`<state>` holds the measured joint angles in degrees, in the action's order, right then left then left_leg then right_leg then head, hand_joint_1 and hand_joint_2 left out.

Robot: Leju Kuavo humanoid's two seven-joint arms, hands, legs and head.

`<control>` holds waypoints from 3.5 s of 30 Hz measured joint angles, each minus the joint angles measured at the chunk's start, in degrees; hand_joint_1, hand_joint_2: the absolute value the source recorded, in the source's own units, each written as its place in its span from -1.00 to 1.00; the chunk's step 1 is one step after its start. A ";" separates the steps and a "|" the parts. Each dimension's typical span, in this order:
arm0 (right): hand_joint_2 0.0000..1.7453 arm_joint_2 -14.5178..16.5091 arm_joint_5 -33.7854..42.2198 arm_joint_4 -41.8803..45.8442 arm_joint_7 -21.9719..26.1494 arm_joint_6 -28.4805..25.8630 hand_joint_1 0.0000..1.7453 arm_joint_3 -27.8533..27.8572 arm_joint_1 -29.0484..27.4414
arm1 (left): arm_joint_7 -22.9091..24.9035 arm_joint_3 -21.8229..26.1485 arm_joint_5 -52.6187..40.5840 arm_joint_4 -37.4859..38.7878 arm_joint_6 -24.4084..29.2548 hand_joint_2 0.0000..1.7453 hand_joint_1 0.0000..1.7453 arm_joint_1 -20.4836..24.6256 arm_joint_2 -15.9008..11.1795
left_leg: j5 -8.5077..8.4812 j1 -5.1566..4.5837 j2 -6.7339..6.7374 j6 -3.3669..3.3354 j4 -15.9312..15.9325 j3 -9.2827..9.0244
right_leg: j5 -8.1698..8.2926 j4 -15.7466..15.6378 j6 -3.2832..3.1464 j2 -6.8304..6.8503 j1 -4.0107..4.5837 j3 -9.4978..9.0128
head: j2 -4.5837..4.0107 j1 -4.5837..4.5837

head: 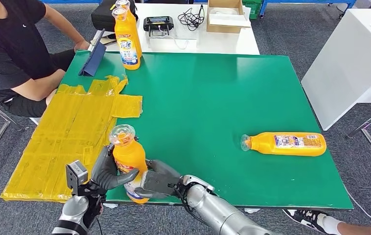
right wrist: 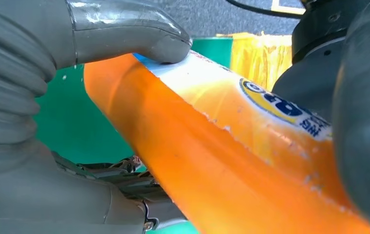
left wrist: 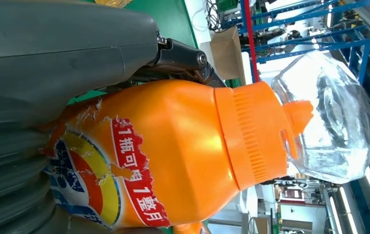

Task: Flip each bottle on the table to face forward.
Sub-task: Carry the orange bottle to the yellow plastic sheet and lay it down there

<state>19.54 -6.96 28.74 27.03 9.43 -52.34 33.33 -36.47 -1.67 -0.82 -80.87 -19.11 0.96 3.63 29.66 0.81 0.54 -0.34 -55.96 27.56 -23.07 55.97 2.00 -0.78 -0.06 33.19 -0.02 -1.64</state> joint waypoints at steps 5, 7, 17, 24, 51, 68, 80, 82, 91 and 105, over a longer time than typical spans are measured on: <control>1.00 -1.18 -0.12 0.38 0.19 -0.94 1.00 2.07 1.63 | -0.68 0.26 -0.02 -0.48 -0.66 1.00 1.00 -0.10 -0.60 | -0.01 0.00 -0.03 0.00 0.00 0.02 | 0.00 0.00 0.00 0.04 -0.01 -0.02 | 0.00 -0.01; 1.00 -1.88 -0.14 0.96 0.27 -0.99 1.00 3.31 2.08 | -0.83 0.48 -0.03 -1.01 -0.70 1.00 1.00 -0.11 -0.75 | -0.01 0.00 -0.05 0.00 0.00 0.03 | 0.00 0.00 0.00 0.06 -0.01 -0.02 | 0.00 0.01; 1.00 -7.17 -6.12 8.14 -0.81 -8.80 -1.00 14.18 3.69 | -2.80 2.60 -7.67 -6.60 4.25 1.00 1.00 -2.72 -1.76 | -0.01 -0.01 -0.10 0.00 -0.01 0.02 | 0.00 -0.01 0.00 0.14 -0.01 -0.02 | 0.00 -0.01; 1.00 -12.34 -10.11 13.54 -0.95 -8.56 -1.00 23.13 3.83 | -3.62 3.21 -14.46 -13.09 13.30 1.00 1.00 -4.95 -1.82 | 0.00 -0.08 -0.10 -0.01 -0.02 0.03 | 0.00 -0.03 0.00 0.17 -0.03 -0.02 | 0.00 -0.01; 1.00 -25.14 -15.64 22.51 0.61 -2.12 -1.00 36.70 -0.13 | 54.03 -13.62 -88.03 -3.43 54.81 1.00 1.00 10.46 -17.29 | -0.64 -0.17 -0.63 0.21 -0.12 0.19 | 0.45 0.11 -0.35 0.75 -0.04 0.70 | 0.00 -0.25; 1.00 -25.23 -15.44 21.61 1.01 -2.86 -1.00 37.08 0.77 | 43.42 -36.18 -88.04 24.31 47.25 1.00 1.00 16.06 -15.76 | -0.70 -0.32 -0.42 0.09 -0.09 0.23 | 0.55 0.13 -0.34 0.43 -0.33 0.63 | 0.00 -0.36; 1.00 -24.82 -15.72 21.03 0.92 -3.00 -1.00 36.96 0.77 | 39.17 -27.72 -88.05 29.21 46.63 1.00 1.00 16.96 -11.26 | -0.74 -0.31 -0.44 0.09 -0.08 0.00 | 0.55 0.18 -0.34 0.48 -0.32 0.36 | 0.00 -0.36; 1.00 -24.71 -15.73 20.94 0.92 -3.01 -1.00 36.90 0.77 | 39.07 -27.19 -88.05 29.53 46.62 1.00 0.50 17.07 -10.97 | -0.74 -0.31 -0.45 0.09 -0.08 -0.02 | 0.55 0.17 -0.34 0.49 -0.33 0.33 | 0.00 -0.35; 1.00 -24.53 -16.17 20.62 0.81 -3.30 -1.00 36.63 0.78 | 41.16 -26.34 -88.05 30.11 48.46 1.00 -1.00 17.06 -10.37 | -0.74 -0.30 -0.45 0.09 -0.08 -0.03 | 0.55 0.18 -0.34 0.52 -0.32 0.31 | 0.00 -0.36; 1.00 -26.12 -20.52 24.86 0.61 -5.31 -1.00 33.94 -4.04 | 56.89 -28.11 -88.05 20.63 58.29 1.00 -1.00 11.85 -16.75 | -0.74 -0.20 -0.45 0.11 -0.08 0.24 | 0.54 0.18 -0.34 0.51 -0.17 0.68 | 0.00 -0.35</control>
<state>-6.58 -27.48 53.60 27.64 4.12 -18.40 29.29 20.42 -29.79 -88.87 -60.24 39.18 12.81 -13.12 28.92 0.60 0.09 -0.23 -56.04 27.81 -22.53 56.15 1.66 -0.26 -0.23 33.88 -0.02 -1.99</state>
